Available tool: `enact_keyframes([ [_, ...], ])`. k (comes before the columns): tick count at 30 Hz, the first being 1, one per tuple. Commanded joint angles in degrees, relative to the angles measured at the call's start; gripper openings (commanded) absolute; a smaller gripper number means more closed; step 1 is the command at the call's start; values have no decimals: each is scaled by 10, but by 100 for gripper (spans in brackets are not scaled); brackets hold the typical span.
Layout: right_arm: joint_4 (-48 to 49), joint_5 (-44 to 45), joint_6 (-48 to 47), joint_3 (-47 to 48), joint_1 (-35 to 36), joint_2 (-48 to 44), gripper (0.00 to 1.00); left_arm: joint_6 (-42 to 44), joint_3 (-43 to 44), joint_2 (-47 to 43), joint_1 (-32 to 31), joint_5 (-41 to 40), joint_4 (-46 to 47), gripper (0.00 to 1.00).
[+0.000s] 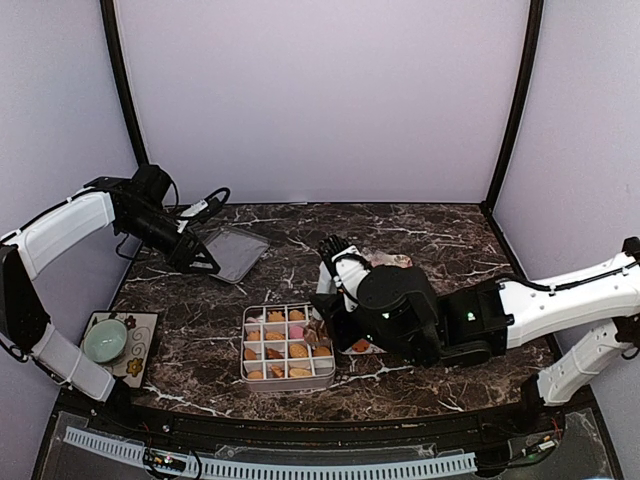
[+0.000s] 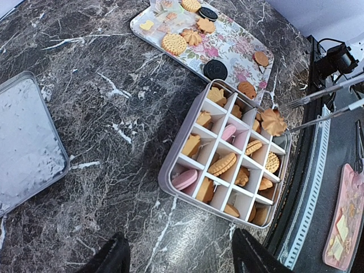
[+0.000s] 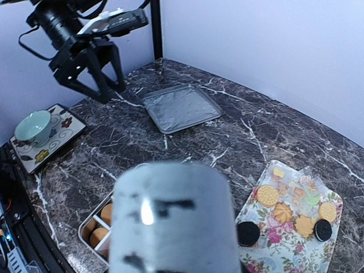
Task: Pack the cookies
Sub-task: Place the fake cookies on the plate.
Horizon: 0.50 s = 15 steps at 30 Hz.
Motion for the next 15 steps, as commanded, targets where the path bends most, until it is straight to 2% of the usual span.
enact_keyframes([
  [1, -35, 14, 24, 34, 35, 18, 12, 4, -6, -15, 1, 1, -7, 63],
  [12, -77, 17, 68, 36, 68, 22, 13, 4, -8, -16, 1, 3, -8, 63],
  [15, -82, 21, 72, 35, 68, 25, 22, 3, -8, -16, 1, 5, -9, 63],
])
